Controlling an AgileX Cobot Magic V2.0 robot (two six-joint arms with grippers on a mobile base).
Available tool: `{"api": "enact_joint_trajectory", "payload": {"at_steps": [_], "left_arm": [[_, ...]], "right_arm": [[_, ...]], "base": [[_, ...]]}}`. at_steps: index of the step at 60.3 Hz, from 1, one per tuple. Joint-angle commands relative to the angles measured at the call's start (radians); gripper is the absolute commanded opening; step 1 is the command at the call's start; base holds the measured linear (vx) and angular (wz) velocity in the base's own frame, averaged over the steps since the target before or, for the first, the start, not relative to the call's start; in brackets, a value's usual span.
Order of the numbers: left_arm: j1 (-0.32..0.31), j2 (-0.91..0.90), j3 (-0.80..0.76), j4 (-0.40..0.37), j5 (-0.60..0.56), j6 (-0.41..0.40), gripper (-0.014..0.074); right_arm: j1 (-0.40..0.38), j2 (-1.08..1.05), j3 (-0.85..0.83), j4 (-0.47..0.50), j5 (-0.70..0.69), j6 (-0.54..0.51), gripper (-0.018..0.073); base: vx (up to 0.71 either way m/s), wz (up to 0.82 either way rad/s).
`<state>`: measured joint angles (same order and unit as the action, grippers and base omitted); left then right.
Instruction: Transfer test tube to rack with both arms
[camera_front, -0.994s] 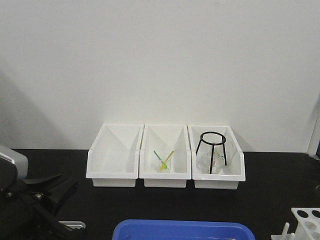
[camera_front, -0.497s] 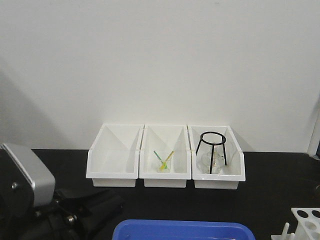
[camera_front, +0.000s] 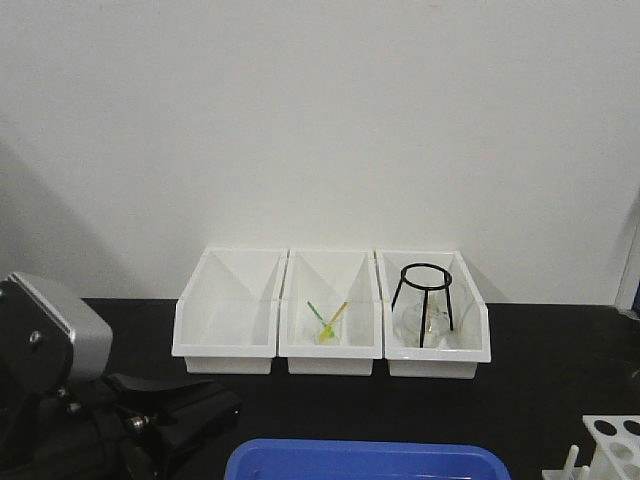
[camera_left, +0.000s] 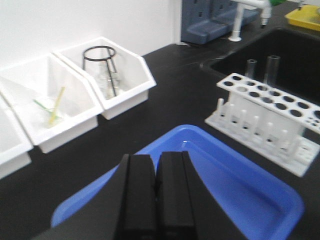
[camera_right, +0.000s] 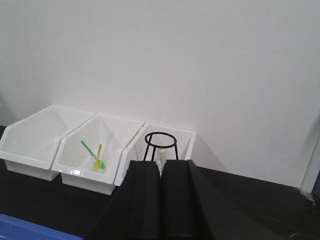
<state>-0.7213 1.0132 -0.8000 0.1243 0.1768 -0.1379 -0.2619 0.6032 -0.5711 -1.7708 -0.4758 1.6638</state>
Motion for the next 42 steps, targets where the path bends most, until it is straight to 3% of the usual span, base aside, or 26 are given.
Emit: {"api": "enact_joint_trajectory", "payload": {"at_steps": [1, 7, 18, 37, 42], "left_arm": [[-0.002, -0.014, -0.038, 0.184, -0.105, -0.149, -0.0006], [0.028, -0.026, -0.037, 0.270, -0.117, -0.206, -0.0006], [0.190, -0.139, 0.048, 0.257, -0.117, -0.270, -0.0006], [0.507, -0.624, 0.448, 0.257, -0.123, -0.268, -0.0006], [0.576, -0.754, 0.548, 0.253, -0.121, -0.308, -0.0006]], "right_arm": [[-0.004, 0.001, -0.036, 0.002, 0.020, 0.000, -0.0011], [-0.004, 0.001, -0.036, 0.002, 0.020, 0.000, -0.0011], [-0.004, 0.001, -0.036, 0.007, 0.020, 0.000, -0.0011], [-0.004, 0.001, -0.036, 0.007, 0.020, 0.000, -0.0011], [-0.004, 0.001, -0.036, 0.007, 0.020, 0.000, -0.0011]], "base": [[0.00, 0.00], [0.00, 0.00], [0.00, 0.00], [0.00, 0.00], [0.00, 0.00]]}}
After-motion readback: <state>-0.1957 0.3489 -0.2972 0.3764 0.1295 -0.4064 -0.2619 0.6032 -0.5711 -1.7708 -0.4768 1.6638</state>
